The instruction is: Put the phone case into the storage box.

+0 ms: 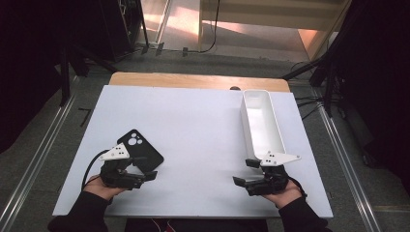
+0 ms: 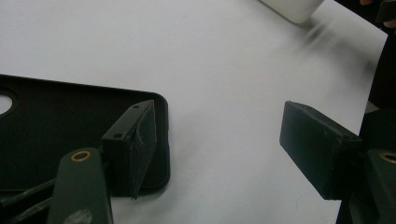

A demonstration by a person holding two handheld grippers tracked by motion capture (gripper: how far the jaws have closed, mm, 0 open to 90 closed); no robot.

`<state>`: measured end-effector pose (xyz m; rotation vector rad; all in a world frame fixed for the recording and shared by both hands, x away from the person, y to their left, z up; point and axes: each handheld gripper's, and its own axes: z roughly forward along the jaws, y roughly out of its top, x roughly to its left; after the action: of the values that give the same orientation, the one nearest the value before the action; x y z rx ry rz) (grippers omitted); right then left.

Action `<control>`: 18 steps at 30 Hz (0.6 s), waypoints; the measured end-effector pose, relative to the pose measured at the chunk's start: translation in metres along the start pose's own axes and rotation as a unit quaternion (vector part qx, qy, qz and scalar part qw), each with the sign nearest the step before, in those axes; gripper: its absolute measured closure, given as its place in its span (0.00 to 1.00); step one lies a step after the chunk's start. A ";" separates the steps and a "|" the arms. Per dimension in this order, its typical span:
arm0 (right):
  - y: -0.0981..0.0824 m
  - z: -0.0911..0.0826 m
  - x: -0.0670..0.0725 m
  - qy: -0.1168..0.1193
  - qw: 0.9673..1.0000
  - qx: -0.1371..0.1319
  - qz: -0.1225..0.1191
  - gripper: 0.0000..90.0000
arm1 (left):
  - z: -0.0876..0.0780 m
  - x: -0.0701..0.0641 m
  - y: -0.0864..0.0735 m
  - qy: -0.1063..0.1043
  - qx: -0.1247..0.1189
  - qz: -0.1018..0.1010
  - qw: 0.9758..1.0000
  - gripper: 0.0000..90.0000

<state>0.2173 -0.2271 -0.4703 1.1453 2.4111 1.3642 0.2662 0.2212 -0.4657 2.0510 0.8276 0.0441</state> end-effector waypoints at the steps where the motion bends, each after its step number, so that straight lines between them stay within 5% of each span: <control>1: 0.000 0.000 0.000 0.000 1.000 0.000 0.000 0.18 | 0.000 0.000 0.000 -0.002 0.000 -0.002 1.000 0.30; 18: 0.002 0.002 0.001 0.003 1.000 0.009 0.003 0.19 | -0.002 0.002 -0.001 0.000 0.007 -0.004 1.000 0.30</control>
<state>0.2188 -0.2245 -0.4696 1.1544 2.4318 1.3528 0.2663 0.2238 -0.4661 2.0609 0.8394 0.0340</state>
